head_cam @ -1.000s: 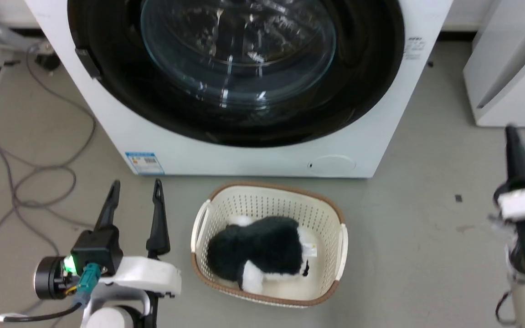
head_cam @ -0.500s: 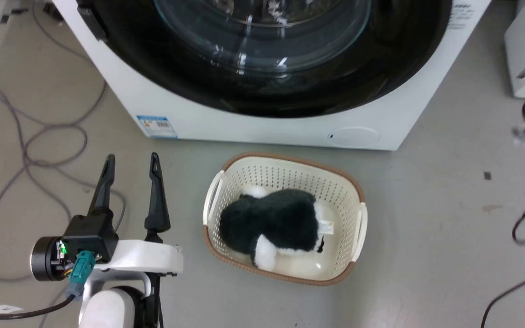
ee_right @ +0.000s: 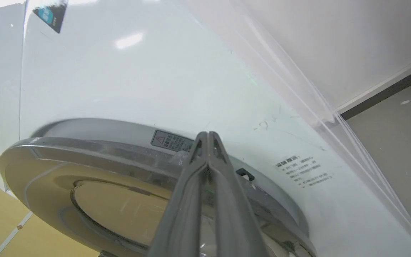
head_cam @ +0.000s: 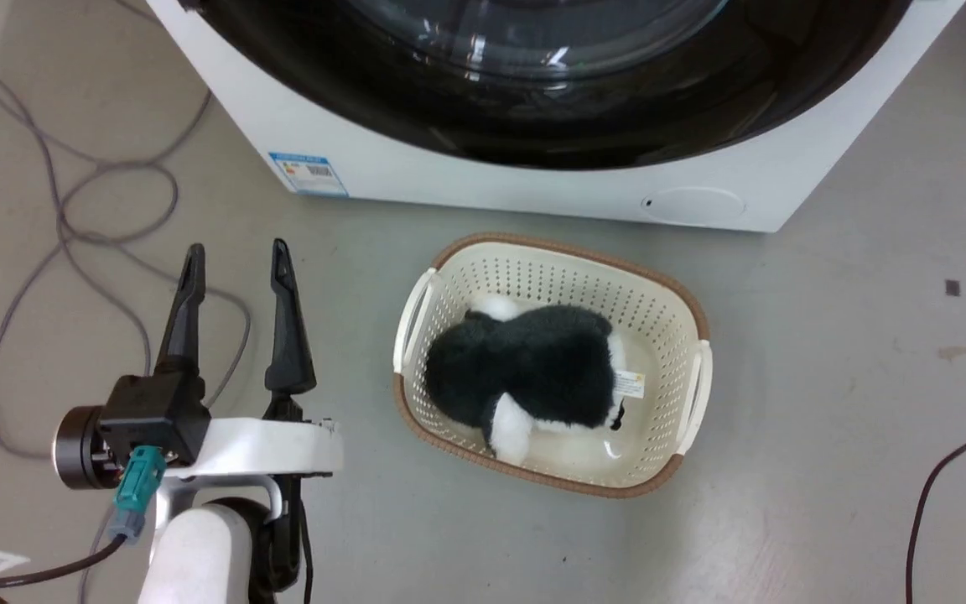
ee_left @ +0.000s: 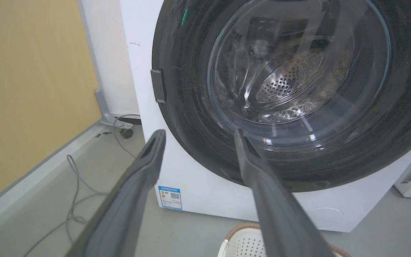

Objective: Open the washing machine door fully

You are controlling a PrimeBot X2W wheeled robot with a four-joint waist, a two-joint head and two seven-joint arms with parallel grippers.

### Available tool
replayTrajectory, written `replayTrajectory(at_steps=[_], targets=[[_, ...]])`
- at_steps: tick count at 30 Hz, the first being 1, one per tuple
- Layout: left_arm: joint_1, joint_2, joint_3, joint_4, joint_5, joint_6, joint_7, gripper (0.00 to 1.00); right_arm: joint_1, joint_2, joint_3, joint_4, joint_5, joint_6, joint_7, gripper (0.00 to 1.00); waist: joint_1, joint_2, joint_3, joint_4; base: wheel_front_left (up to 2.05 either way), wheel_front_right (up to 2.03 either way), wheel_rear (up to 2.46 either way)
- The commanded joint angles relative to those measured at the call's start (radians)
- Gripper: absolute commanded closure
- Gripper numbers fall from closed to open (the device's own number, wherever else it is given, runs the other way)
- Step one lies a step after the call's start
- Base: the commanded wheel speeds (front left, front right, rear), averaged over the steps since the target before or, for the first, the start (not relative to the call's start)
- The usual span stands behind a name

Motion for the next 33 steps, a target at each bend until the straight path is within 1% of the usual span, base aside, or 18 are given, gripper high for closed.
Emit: replayTrajectory(at_steps=[1, 9, 12, 17, 22, 24, 33], targets=[[-0.02, 0.001, -0.004, -0.008, -0.006, 0.007, -0.012, 0.0, -0.045, -0.015, 0.016, 0.027, 0.028, 0.0, 0.011, 1.0, -0.0002, 0.0, 0.011, 0.008, 0.0, 0.0, 0.0], [-0.048, 0.001, -0.009, -0.016, -0.019, 0.017, -0.029, 0.0, -0.14, -0.032, 0.074, 0.102, 0.089, 0.0, 0.06, 1.0, -0.0002, 0.0, 0.046, 0.02, 0.0, 0.0, 0.0], [-0.058, 0.001, -0.014, -0.018, -0.025, 0.021, -0.035, 0.0, -0.171, -0.038, 0.094, 0.126, 0.121, 0.0, 0.101, 1.0, -0.0002, 0.0, 0.055, 0.026, 0.0, 0.0, 0.0], [-0.064, 0.001, -0.021, -0.019, -0.035, 0.03, -0.045, 0.0, -0.2, -0.053, 0.132, 0.157, 0.182, 0.0, 0.207, 1.0, -0.0002, 0.0, 0.059, 0.031, 0.0, 0.0, 0.0], [-0.063, 0.001, -0.02, -0.014, -0.046, 0.032, -0.056, 0.0, -0.207, -0.065, 0.184, 0.197, 0.258, 0.0, 0.398, 1.0, -0.0002, 0.0, 0.053, 0.033, 0.0, 0.0, 0.0], [-0.063, 0.001, -0.017, -0.013, -0.05, 0.031, -0.06, 0.0, -0.212, -0.077, 0.209, 0.204, 0.272, 0.0, 0.445, 1.0, -0.0002, 0.0, 0.05, 0.032, 0.0, 0.0, 0.0], [-0.057, 0.0, -0.007, -0.004, -0.06, 0.028, -0.077, 0.0, -0.216, -0.104, 0.242, 0.24, 0.367, 0.0, 0.495, 1.0, -0.0002, 0.0, 0.02, 0.029, 0.0, 0.0, 0.0]])
